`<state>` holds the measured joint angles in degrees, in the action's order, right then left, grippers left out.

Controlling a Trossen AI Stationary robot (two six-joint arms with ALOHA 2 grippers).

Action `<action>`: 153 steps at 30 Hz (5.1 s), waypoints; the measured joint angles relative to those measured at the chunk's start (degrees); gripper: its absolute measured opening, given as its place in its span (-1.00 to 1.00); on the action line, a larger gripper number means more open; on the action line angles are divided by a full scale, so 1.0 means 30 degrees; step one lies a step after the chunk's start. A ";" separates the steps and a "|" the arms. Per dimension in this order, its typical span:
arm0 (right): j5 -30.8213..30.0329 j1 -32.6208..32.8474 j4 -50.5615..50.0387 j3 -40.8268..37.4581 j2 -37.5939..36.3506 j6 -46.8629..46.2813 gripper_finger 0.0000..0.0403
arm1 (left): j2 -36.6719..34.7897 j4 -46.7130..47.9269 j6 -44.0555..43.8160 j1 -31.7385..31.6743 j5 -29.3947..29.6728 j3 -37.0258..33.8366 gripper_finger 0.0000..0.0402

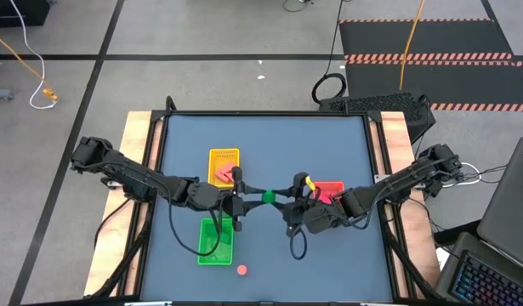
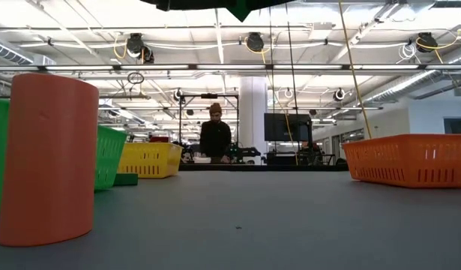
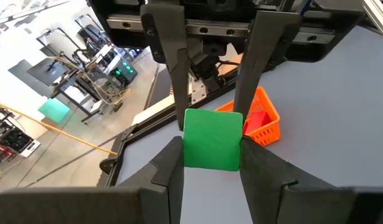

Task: Sort & place blocks by color
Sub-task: Put the green block into the green bin

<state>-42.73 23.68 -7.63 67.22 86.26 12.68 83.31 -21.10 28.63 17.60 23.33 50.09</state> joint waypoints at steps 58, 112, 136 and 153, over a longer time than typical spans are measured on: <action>-0.0180 -0.0305 0.7590 -0.5683 0.0007 0.0277 0.26 | -0.1020 1.8481 -2.6028 0.5846 0.2499 0.0000 0.53; -0.0162 -0.0109 0.1495 -0.5676 -0.2498 -0.0152 0.26 | -0.0484 1.0403 -2.0768 -0.2285 -0.2721 0.1798 -0.25; 0.0862 0.0253 0.5871 -1.2959 -0.7615 -0.2149 0.26 | 0.8962 2.7242 -2.4588 -0.3303 -0.7267 1.1307 0.23; 0.0862 0.0393 0.6471 -1.2998 -0.8204 -0.1841 0.26 | 0.9644 2.8806 -2.5105 -0.2317 -0.8008 1.0800 0.25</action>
<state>-40.14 24.86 11.78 28.23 61.65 7.16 112.24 65.32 -46.68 10.65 -0.70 82.48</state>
